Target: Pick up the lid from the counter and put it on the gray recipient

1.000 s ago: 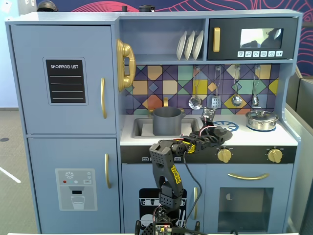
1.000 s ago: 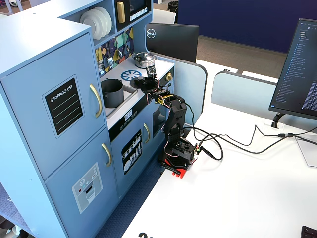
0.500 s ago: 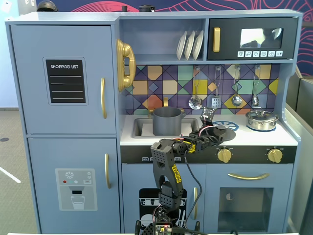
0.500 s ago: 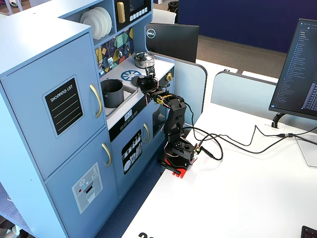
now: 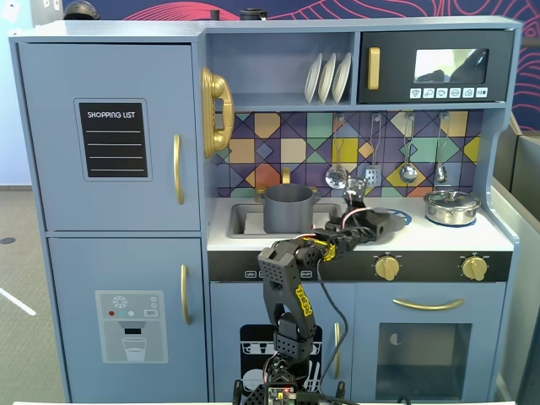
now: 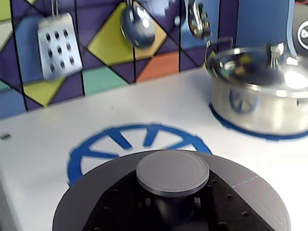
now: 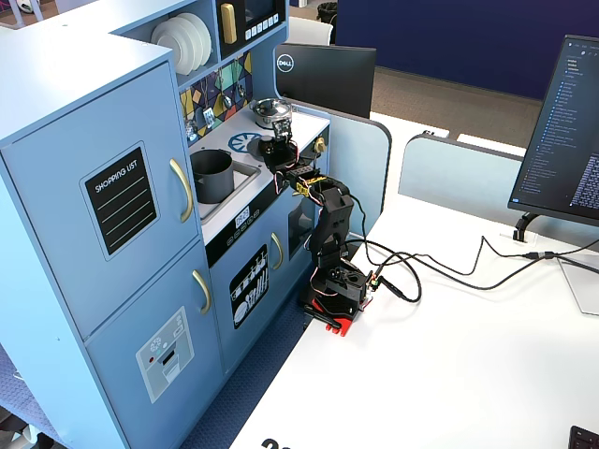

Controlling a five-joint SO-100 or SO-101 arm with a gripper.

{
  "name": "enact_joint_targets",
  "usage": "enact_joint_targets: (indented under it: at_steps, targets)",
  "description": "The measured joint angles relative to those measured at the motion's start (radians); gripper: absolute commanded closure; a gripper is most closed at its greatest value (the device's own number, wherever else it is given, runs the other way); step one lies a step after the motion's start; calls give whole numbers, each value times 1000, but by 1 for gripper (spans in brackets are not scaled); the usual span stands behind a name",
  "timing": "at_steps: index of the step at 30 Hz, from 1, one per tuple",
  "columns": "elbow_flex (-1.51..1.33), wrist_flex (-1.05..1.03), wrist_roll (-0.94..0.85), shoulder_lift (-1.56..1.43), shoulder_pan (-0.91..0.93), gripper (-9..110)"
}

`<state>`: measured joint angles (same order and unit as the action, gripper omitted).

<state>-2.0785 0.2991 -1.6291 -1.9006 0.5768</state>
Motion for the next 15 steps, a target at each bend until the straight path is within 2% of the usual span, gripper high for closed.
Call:
enact_joint_targets:
  at_steps: [15]
  targets:
    - [242, -342, 2, -147, -140, 102]
